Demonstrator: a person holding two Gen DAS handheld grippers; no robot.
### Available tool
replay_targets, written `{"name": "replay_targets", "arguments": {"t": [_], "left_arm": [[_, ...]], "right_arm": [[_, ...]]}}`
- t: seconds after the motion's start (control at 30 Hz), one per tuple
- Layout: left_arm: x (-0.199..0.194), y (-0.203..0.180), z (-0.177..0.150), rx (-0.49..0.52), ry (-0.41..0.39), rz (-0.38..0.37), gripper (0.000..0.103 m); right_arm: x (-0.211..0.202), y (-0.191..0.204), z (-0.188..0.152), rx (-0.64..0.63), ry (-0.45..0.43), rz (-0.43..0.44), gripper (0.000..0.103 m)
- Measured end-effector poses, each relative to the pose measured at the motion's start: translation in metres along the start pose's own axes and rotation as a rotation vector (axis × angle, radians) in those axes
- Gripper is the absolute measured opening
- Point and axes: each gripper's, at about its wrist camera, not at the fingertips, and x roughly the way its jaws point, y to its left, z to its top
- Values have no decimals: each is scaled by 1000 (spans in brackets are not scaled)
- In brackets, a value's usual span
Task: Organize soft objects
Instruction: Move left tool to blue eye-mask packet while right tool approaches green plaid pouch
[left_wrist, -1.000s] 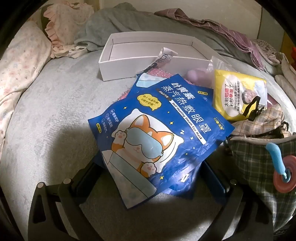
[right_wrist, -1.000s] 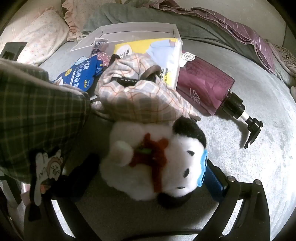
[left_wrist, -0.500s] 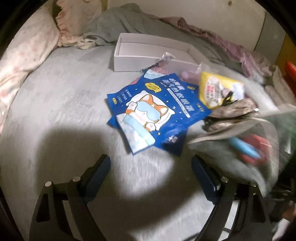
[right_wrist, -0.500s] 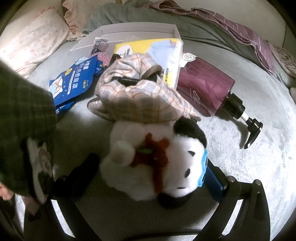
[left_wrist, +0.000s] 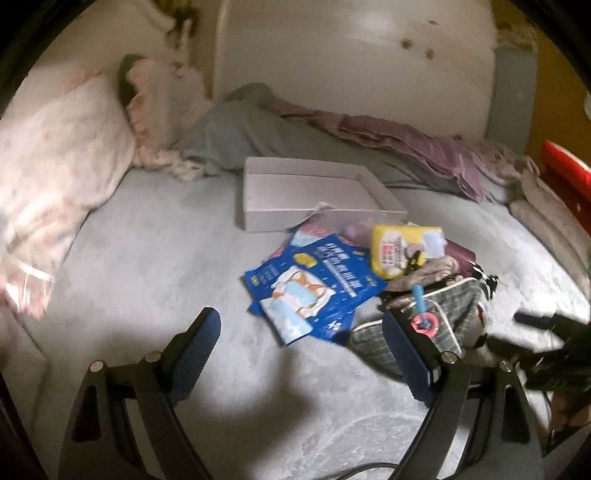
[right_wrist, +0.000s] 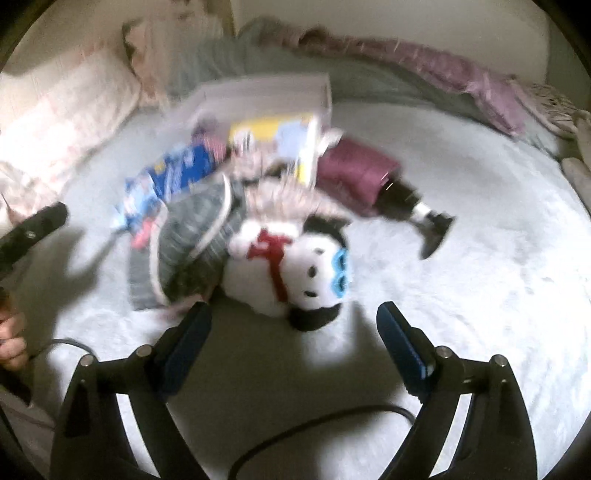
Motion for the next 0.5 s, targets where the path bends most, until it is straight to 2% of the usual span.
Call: {"name": "replay_targets", "arguments": {"t": [0.1,0.23,0.33,0.4,0.5], "left_arm": [[4,-10,15,23,9,16,90],[6,-16,42,-1,-2,28,90],[14,-20,62,-13,48,44,90],[19,-21,75,-34,88,36,90],[25,-24,94,-85,159,25,90]], "right_arm": [[-22,-1,13,28,-75,0,91],[-37,13,40,-12,-143,-55,91],[-38,21,62,-23,-127,-37,91],[-35,30,78,-40,-66,-59,91],[-39,37,99,-43,-54,-38,91]]}}
